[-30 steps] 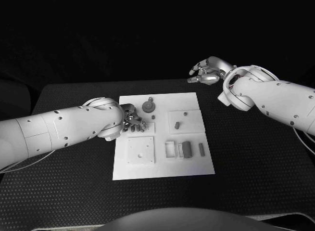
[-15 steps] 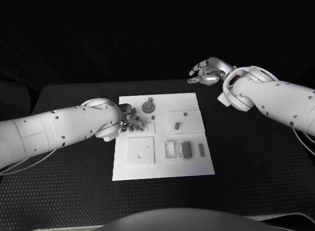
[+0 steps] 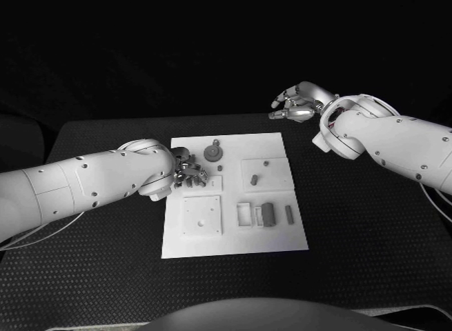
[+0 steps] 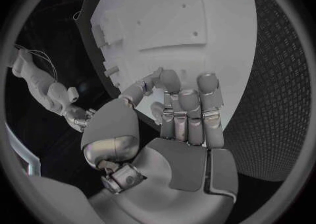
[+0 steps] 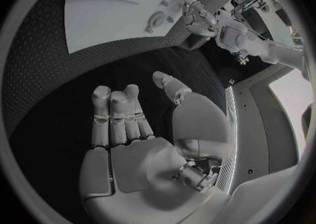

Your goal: Assemble the parts on the task board

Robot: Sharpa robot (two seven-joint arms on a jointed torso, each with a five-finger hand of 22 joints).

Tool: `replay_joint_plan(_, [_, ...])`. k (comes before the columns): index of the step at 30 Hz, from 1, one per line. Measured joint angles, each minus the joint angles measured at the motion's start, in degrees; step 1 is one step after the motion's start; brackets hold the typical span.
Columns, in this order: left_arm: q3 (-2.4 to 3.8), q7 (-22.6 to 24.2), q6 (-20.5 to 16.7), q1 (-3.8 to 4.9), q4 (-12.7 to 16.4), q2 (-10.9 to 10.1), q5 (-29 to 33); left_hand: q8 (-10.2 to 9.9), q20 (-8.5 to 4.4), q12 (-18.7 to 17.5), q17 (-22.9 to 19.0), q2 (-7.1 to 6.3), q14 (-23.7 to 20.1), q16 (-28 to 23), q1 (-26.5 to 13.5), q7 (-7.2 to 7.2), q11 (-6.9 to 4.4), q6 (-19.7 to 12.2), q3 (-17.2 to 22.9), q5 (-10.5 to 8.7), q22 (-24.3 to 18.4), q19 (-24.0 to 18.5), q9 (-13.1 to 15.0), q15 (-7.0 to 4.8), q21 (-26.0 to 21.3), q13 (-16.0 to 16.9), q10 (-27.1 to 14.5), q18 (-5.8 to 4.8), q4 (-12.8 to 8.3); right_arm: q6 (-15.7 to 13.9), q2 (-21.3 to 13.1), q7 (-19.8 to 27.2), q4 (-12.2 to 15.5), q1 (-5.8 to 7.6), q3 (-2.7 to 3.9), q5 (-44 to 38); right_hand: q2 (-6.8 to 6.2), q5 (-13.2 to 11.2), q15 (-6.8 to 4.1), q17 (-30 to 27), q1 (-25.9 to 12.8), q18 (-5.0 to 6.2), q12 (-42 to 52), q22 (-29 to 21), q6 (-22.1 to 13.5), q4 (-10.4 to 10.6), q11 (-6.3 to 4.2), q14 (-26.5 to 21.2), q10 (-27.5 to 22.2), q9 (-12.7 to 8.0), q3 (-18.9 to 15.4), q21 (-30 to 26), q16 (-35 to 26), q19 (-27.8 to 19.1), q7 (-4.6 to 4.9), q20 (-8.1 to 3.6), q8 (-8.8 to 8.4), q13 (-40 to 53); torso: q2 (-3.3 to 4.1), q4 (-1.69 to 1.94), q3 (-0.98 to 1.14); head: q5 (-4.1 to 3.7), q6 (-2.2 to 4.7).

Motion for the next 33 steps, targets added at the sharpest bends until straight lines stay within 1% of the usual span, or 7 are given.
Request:
replay_joint_plan(16, [-0.02,-0.5,-0.3,-0.02,-0.1,0.3,-0.7,0.0,-0.07,0.0,-0.1,0.22,0.0,0.2,-0.2,-0.08,0.0,-0.1,0.0,-0.24,0.0,0.1,0.1,0.0,0.0,-0.1,0.0,0.0,0.0,0.1,0.0,0.0,0.0,0.0,0.0,0.0,0.0,0.0,0.0,0.0,0.0,0.0,0.0,0.0,-0.1,0.1,0.0,0.0,0.0,0.0,0.1,0.0,0.0,-0.1,0.09,0.08,0.0,0.0,0.0,-0.04,0.03,-0.03,0.07])
replay_joint_plan(33, [-0.07,0.0,-1.0,-0.14,2.1,-1.3,-0.9,-0.5,-0.07,0.4,-0.2,0.22,-0.1,0.4,-0.2,0.11,0.09,0.1,0.2,-0.11,0.0,0.1,0.4,0.09,0.0,-0.2,-0.1,0.0,0.2,0.1,0.0,0.0,-0.1,-0.05,0.0,0.0,0.0,0.0,0.0,0.0,0.0,0.0,0.0,0.0,-0.1,0.2,0.0,0.0,0.0,-0.1,0.2,0.0,0.0,-0.1,0.1,0.09,0.0,0.0,-0.01,-0.02,-0.02,-0.17,-0.07])
